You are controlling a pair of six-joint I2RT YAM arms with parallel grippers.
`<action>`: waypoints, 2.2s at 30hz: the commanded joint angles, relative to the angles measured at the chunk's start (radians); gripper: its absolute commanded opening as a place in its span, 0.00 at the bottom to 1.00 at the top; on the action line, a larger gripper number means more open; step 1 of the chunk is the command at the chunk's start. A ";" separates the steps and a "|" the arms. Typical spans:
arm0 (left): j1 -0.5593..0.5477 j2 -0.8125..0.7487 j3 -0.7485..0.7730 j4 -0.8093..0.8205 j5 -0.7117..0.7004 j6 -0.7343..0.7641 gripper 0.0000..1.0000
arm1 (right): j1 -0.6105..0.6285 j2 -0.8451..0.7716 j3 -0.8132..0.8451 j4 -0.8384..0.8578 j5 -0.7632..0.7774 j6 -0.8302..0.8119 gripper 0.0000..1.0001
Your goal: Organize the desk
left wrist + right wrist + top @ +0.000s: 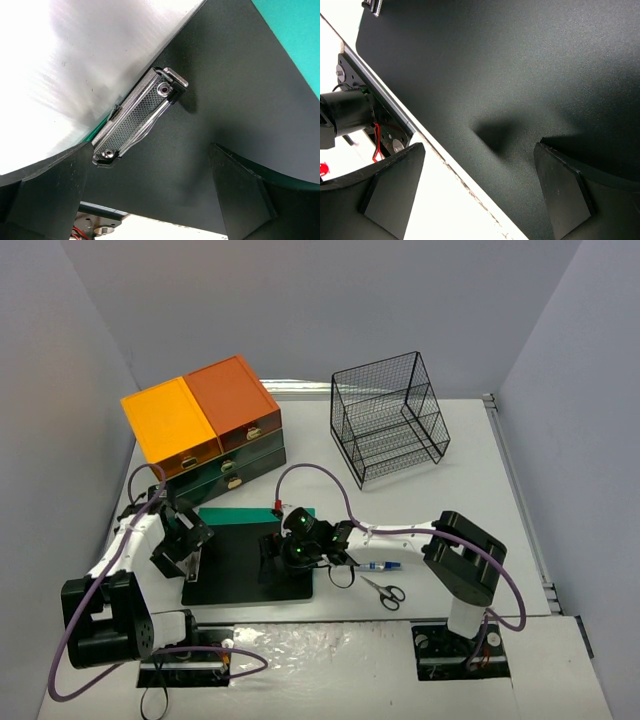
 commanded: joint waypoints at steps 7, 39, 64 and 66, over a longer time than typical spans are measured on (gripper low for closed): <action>-0.003 -0.094 0.014 -0.050 -0.147 -0.098 0.97 | -0.005 -0.034 -0.025 -0.026 0.018 0.002 0.88; -0.271 0.019 -0.074 0.111 -0.063 -0.252 0.97 | -0.034 -0.095 -0.054 -0.048 0.057 0.029 0.88; -0.537 0.139 -0.032 0.255 -0.049 -0.375 0.97 | -0.088 -0.145 -0.112 -0.080 0.060 0.024 0.89; -0.546 0.142 -0.032 0.262 -0.048 -0.378 0.97 | -0.088 -0.142 -0.111 -0.080 0.060 0.024 0.89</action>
